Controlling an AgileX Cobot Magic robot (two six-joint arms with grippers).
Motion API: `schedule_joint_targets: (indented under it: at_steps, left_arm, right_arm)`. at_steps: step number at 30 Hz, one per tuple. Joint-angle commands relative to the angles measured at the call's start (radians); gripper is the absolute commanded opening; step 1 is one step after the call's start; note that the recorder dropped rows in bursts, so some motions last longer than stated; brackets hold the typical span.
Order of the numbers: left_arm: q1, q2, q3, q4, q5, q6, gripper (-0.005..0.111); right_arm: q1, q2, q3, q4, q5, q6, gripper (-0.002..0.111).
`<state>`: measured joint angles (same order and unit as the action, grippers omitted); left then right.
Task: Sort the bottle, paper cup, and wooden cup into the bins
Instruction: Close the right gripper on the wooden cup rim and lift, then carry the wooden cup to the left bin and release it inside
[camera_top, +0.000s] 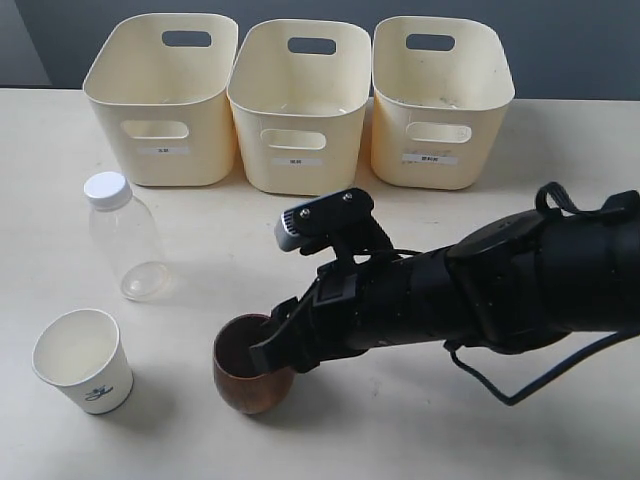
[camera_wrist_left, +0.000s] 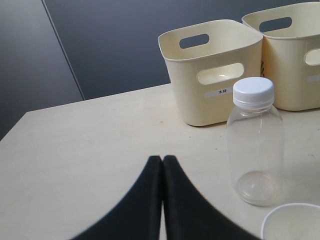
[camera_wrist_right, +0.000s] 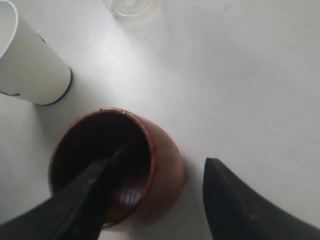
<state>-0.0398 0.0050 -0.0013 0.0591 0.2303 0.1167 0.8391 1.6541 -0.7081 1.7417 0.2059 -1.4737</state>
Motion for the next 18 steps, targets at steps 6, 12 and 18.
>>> schedule_joint_targets:
  at_steps: [6,12,18]
  left_arm:
    - [-0.003,-0.005,0.001,0.007,-0.006,-0.002,0.0]
    - [-0.003,-0.005,0.001,0.007,-0.006,-0.002,0.0]
    - [-0.003,-0.005,0.001,0.007,-0.006,-0.002,0.0]
  right_arm:
    - [0.0,0.077,0.004,0.003,0.032,0.01,0.054]
    - [0.0,0.101,0.002,0.003,0.032,0.038,0.022]
    - [0.0,0.072,-0.063,0.003,0.025,0.038,0.0]
